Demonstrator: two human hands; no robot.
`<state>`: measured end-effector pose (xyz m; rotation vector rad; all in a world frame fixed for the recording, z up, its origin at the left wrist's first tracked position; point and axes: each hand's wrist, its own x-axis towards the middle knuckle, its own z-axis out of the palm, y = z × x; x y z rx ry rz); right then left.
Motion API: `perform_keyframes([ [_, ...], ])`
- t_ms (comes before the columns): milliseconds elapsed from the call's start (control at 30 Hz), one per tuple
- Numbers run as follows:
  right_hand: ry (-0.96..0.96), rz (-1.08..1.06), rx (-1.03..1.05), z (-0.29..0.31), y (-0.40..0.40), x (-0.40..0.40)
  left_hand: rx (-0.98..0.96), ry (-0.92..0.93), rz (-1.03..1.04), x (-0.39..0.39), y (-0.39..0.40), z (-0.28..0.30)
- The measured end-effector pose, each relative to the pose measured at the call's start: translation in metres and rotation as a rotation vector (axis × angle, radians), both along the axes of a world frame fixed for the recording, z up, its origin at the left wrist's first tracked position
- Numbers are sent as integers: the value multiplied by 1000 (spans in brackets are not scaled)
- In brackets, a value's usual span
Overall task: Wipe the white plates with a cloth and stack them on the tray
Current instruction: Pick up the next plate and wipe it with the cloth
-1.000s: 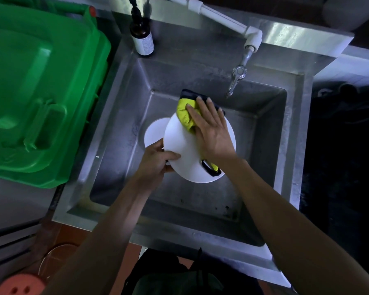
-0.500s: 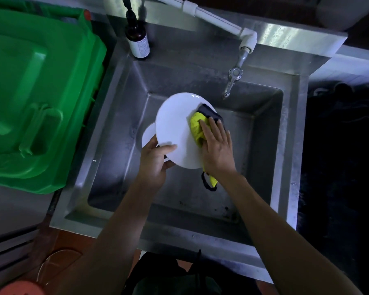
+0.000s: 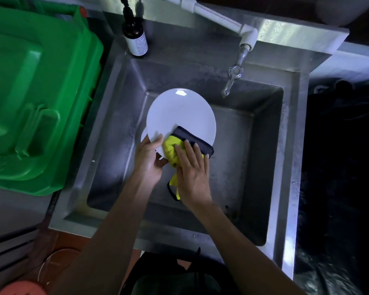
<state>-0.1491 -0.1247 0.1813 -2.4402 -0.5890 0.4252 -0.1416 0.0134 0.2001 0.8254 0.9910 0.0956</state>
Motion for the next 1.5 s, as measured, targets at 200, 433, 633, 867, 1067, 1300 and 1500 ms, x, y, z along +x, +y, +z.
perform_keyframes([
  [200,20,-145,20,-3,-8,14,41,11,-38,-3,8,3],
  [433,141,-234,166,-6,-27,56,107,11,-173,-6,29,1],
  [633,192,-244,200,-10,-37,82,192,31,-298,-2,41,1],
  [867,201,-289,201,-3,-47,107,300,28,-547,-2,52,8],
  [1067,182,-188,166,1,-53,119,387,55,-728,7,57,21],
  [1300,103,-22,138,10,-51,125,550,101,-900,19,50,32],
  [1500,-7,97,137,19,-44,121,773,96,-1123,38,46,39],
])
